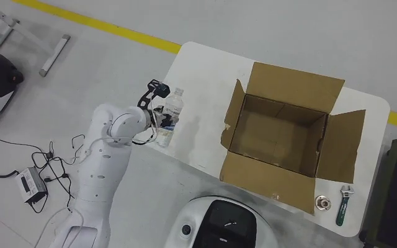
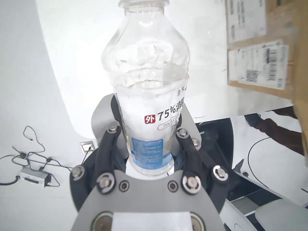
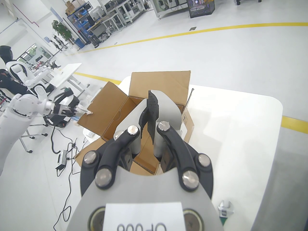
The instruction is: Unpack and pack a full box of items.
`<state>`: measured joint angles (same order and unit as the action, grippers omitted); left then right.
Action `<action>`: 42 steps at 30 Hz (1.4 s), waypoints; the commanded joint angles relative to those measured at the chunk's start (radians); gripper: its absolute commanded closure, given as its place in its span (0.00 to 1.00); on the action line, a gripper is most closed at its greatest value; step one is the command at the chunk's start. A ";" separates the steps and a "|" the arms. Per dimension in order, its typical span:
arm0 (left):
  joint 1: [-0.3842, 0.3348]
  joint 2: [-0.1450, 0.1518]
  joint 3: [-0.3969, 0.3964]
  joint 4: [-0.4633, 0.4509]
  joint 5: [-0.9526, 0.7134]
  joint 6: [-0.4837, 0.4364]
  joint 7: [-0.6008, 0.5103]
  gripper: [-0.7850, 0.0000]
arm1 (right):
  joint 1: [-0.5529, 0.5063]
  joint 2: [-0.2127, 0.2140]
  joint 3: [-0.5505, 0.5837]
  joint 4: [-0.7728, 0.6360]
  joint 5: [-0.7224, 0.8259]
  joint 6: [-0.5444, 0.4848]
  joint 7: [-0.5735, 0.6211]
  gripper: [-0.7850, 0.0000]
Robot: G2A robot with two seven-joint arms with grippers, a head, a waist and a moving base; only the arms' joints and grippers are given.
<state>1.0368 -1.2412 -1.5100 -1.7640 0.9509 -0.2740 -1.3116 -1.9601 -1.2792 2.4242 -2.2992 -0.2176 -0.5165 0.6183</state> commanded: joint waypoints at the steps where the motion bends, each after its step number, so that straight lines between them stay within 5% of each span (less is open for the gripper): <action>1: -0.002 0.006 -0.041 -0.081 -0.064 -0.008 -0.017 1.00 | 0.000 0.000 0.000 0.000 0.000 0.000 0.000 1.00; 10: -0.048 0.034 -0.149 -0.308 -0.425 -0.047 -0.151 1.00 | 0.000 0.000 0.000 0.000 0.000 0.000 0.000 1.00; 30: -0.066 0.047 -0.141 -0.312 -0.519 -0.055 -0.138 1.00 | 0.000 0.000 0.000 0.000 0.000 0.000 0.000 1.00; 34: -0.085 0.054 -0.089 -0.314 -0.508 -0.082 -0.106 1.00 | 0.000 0.000 0.000 0.000 0.000 0.000 0.000 1.00; 42: -0.296 0.047 0.135 -0.223 -0.686 -0.060 -0.066 1.00 | 0.000 0.000 0.000 0.000 0.000 0.000 0.000 1.00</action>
<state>0.7733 -1.1926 -1.4158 -2.0081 0.2811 -0.3405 -1.3810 -1.9601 -1.2792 2.4242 -2.2992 -0.2176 -0.5165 0.6183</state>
